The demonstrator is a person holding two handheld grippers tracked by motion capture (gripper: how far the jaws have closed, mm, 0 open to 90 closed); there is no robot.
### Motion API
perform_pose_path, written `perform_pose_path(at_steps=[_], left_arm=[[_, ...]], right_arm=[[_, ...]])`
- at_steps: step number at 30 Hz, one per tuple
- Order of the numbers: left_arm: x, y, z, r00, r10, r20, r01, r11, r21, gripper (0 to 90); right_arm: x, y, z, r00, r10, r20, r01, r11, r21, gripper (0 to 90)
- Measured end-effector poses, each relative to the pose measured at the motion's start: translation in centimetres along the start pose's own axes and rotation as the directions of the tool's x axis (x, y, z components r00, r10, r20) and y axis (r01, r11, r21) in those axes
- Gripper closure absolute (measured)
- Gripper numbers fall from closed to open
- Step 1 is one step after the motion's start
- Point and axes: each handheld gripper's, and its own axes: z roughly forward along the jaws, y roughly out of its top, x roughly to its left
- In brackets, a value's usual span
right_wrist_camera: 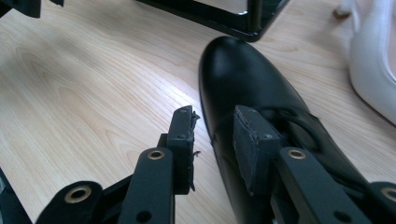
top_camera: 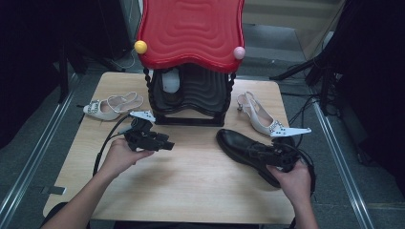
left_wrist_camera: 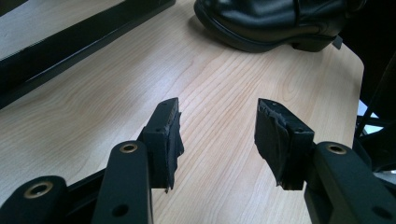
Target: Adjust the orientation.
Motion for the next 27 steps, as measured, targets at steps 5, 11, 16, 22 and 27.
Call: perform_pose_path(at_steps=[5,11,16,22,27], left_arm=[[0.2,-0.5,0.1,0.9997,0.000,-0.023,0.001,0.9998,0.021,52.1],[0.3,-0.6,-0.1,0.9996,-0.012,-0.026,0.013,0.9998,0.013,51.9],[0.4,-0.7,-0.2,0.9995,-0.013,-0.030,0.013,0.9999,0.009,52.0],[0.3,-0.6,0.1,0.9997,-0.011,-0.022,0.011,0.9999,0.011,51.9],[0.3,-0.6,0.1,0.9997,-0.009,-0.021,0.009,0.9999,0.012,51.9]], right_arm=[[-1.0,-0.8,-1.1,0.9996,0.025,0.008,-0.025,1.000,0.015,70.5],[-1.5,-1.6,-2.3,0.9994,0.028,0.020,-0.029,0.999,0.037,70.4],[-1.8,-2.5,-2.7,0.9987,0.033,0.040,-0.036,0.997,0.068,69.7],[-2.2,-3.1,-2.1,0.9976,0.056,0.042,-0.059,0.995,0.083,68.8],[-2.4,-3.4,-2.1,0.9974,0.063,0.034,-0.066,0.994,0.091,68.2]])
